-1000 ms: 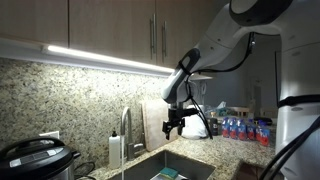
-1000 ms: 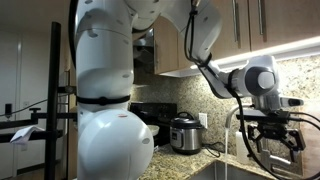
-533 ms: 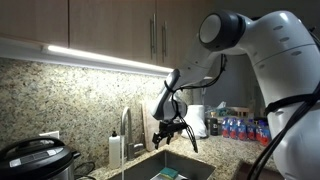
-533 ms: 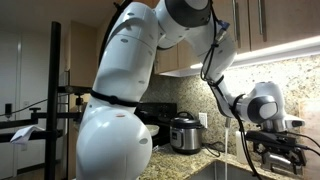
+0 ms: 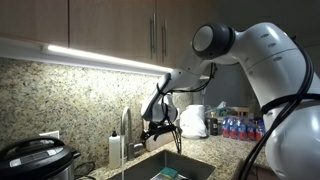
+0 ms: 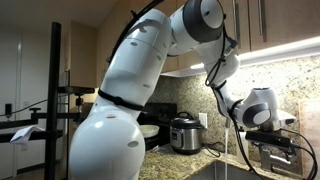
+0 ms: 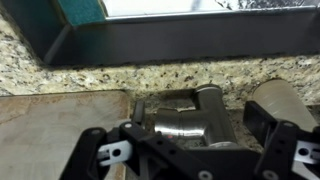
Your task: Close the tap
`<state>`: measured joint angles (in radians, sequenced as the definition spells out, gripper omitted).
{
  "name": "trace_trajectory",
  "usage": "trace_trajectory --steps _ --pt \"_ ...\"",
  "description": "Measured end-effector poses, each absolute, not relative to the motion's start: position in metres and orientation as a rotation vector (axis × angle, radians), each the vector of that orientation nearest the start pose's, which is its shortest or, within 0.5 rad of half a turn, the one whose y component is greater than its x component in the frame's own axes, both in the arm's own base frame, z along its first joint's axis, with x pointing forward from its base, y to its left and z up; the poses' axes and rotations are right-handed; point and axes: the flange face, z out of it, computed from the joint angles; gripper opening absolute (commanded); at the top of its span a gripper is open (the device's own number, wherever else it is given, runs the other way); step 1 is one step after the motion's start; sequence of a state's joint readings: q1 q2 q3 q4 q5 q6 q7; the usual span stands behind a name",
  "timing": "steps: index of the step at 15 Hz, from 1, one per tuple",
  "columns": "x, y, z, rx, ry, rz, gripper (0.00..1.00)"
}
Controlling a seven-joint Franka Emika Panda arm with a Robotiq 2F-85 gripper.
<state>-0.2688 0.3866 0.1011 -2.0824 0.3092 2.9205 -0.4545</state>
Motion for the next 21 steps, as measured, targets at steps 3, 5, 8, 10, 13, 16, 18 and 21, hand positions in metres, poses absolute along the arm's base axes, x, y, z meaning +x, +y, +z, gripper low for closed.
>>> trace_trajectory --steps 3,5,8,10,13,16,18,21 --pt "0.616 -0.137 0.284 -3.023 0.043 -0.742 1.0" --pt "0.615 -0.142 0.281 -3.024 0.053 -0.737 1.0" --pt "0.616 -0.141 0.28 -3.022 0.055 -0.736 1.0" --pt "0.616 -0.142 0.281 -3.019 0.081 -0.737 1.0" --pt "0.617 -0.145 0.283 -3.012 0.138 -0.743 1.0" --pt "0.619 -0.151 0.287 -3.009 0.176 -0.755 0.67" --pt "0.62 -0.154 0.288 -3.01 0.196 -0.761 0.53" --pt "0.619 -0.162 0.289 -3.021 0.225 -0.761 0.34"
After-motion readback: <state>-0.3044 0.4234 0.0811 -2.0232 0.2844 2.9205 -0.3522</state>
